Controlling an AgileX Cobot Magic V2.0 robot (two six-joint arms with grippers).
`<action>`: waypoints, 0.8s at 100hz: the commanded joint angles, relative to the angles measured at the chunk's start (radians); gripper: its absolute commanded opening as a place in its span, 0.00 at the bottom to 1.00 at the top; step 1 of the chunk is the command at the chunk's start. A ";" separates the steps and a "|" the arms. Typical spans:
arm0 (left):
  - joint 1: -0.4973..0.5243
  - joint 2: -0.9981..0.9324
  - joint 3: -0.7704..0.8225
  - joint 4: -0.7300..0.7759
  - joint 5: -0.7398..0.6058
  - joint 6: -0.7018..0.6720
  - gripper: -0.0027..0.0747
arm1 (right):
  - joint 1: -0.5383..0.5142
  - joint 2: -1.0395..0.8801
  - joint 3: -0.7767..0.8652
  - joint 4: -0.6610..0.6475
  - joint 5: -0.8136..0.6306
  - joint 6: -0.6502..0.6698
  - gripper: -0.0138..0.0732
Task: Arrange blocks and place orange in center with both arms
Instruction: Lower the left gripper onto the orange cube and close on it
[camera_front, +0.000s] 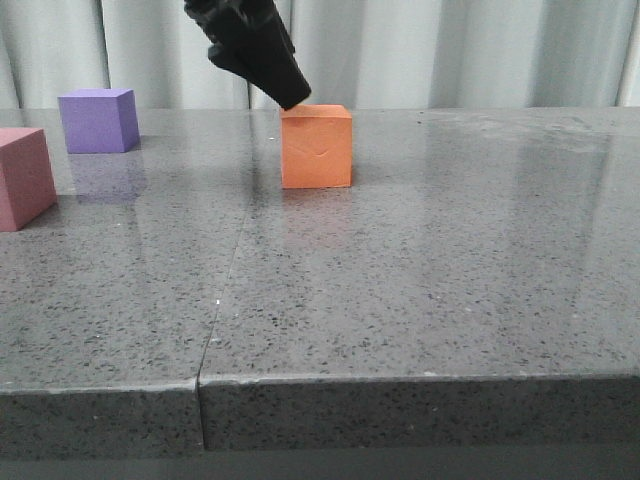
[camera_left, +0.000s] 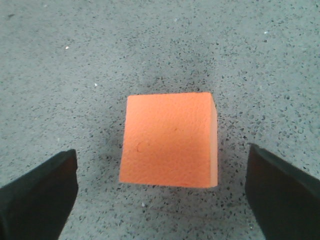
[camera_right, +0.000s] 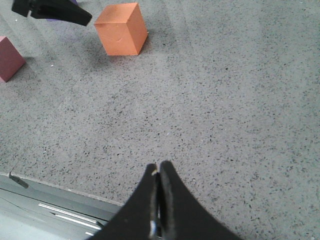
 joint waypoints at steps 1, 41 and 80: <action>-0.017 -0.037 -0.033 -0.047 -0.059 0.000 0.86 | -0.003 0.005 -0.025 -0.014 -0.070 -0.009 0.08; -0.018 0.022 -0.033 -0.067 -0.083 0.000 0.86 | -0.003 0.005 -0.025 -0.014 -0.070 -0.009 0.08; -0.018 0.059 -0.033 -0.067 -0.051 0.000 0.86 | -0.003 0.005 -0.025 -0.014 -0.070 -0.009 0.08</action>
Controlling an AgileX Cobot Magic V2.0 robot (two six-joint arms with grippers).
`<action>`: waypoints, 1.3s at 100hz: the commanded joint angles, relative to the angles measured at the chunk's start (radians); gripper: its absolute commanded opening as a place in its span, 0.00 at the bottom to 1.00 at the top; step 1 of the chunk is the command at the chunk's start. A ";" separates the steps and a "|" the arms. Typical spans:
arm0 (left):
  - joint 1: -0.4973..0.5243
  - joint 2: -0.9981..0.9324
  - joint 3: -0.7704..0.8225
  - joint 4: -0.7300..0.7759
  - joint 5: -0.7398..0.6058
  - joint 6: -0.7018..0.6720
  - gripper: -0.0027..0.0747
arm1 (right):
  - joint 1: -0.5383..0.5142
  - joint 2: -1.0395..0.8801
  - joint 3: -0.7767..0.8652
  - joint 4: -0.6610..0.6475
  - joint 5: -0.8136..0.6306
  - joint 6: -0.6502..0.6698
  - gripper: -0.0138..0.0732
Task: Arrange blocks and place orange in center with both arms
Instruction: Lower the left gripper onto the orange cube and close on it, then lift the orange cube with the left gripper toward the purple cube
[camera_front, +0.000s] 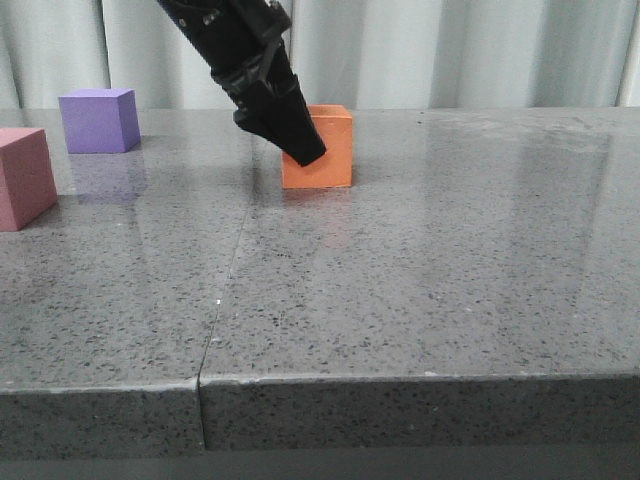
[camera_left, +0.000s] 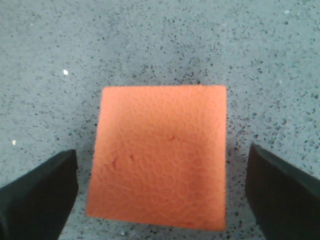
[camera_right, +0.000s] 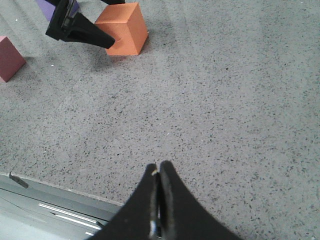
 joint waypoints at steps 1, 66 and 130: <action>-0.007 -0.050 -0.032 -0.046 -0.006 0.000 0.86 | -0.003 0.005 -0.025 -0.014 -0.070 -0.009 0.08; -0.007 -0.050 -0.032 -0.046 0.008 0.000 0.46 | -0.003 0.005 -0.025 -0.014 -0.070 -0.009 0.08; 0.011 -0.162 -0.045 0.051 -0.047 -0.412 0.36 | -0.003 0.005 -0.025 -0.014 -0.070 -0.009 0.08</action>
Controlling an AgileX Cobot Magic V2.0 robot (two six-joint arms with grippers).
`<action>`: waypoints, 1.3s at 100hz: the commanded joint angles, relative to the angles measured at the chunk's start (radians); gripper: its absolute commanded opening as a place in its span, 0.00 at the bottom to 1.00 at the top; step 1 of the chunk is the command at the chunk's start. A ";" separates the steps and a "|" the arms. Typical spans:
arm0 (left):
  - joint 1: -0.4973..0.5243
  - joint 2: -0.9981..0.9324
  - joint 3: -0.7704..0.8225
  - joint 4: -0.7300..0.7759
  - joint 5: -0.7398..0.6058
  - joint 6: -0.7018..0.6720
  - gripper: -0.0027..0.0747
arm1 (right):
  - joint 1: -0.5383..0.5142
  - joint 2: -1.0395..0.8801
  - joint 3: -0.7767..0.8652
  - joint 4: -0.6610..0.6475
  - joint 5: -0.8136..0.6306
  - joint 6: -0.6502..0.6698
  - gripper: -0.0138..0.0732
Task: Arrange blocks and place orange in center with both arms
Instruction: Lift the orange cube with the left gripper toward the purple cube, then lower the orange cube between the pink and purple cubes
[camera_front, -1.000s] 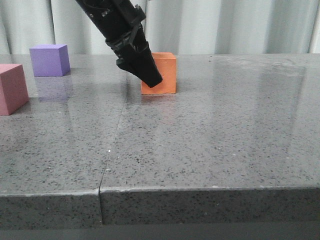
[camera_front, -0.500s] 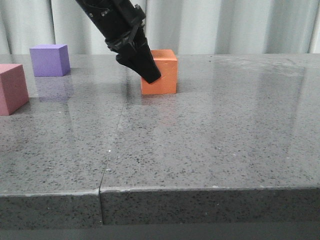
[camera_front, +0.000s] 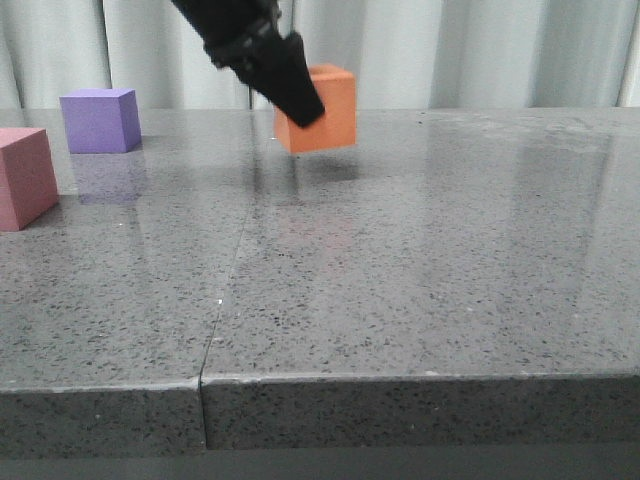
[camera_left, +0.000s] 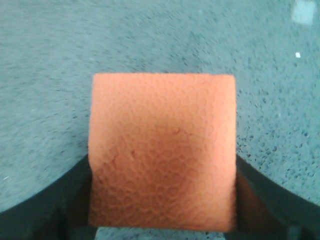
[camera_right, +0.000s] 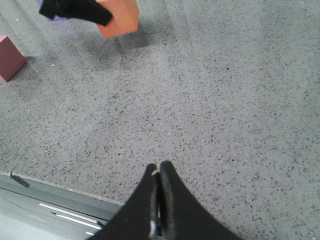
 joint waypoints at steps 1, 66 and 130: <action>0.012 -0.100 -0.037 0.014 -0.044 -0.117 0.36 | -0.003 0.005 -0.025 -0.014 -0.070 -0.009 0.08; 0.146 -0.229 -0.020 0.462 0.099 -0.924 0.36 | -0.003 0.005 -0.025 -0.014 -0.070 -0.009 0.08; 0.197 -0.230 0.233 0.685 -0.029 -1.282 0.36 | -0.003 0.005 -0.025 -0.014 -0.070 -0.009 0.08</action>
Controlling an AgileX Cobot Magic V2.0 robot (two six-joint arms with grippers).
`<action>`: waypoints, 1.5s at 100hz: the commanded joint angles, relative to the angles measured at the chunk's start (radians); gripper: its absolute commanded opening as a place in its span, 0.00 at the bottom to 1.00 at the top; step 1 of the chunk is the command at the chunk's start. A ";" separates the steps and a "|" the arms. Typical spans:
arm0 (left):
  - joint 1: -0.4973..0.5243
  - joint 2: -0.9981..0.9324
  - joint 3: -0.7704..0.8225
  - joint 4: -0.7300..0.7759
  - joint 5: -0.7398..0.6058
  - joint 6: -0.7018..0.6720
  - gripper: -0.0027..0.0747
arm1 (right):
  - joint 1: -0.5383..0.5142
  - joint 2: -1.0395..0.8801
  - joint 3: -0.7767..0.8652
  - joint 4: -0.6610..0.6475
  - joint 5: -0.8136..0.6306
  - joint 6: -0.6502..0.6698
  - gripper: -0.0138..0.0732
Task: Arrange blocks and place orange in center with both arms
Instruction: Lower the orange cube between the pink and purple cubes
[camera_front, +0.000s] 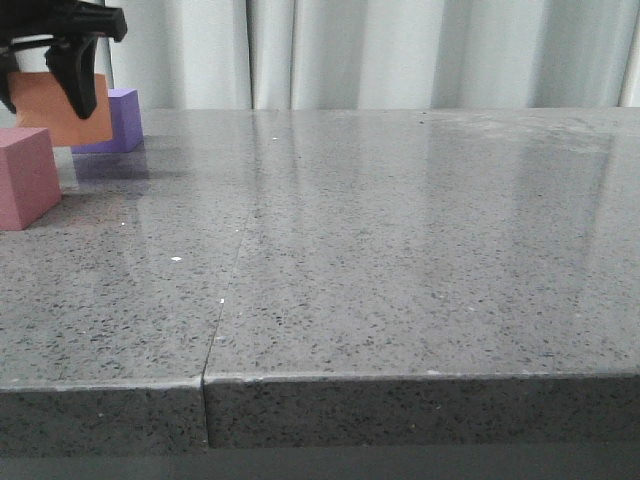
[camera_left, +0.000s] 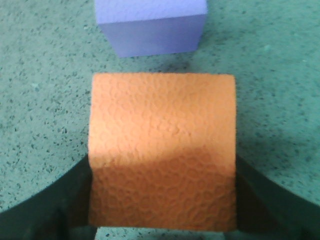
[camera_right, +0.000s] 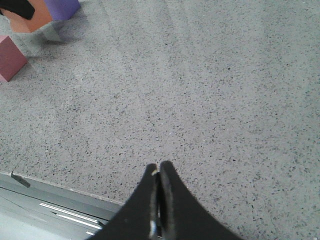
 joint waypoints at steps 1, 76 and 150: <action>0.001 -0.058 0.005 0.049 -0.070 -0.059 0.36 | -0.003 0.005 -0.025 -0.014 -0.070 -0.009 0.08; 0.001 -0.058 0.064 0.066 -0.131 -0.113 0.36 | -0.003 0.005 -0.025 -0.014 -0.070 -0.009 0.08; -0.001 -0.061 0.064 0.066 -0.163 -0.111 0.74 | -0.003 0.005 -0.025 -0.014 -0.070 -0.009 0.08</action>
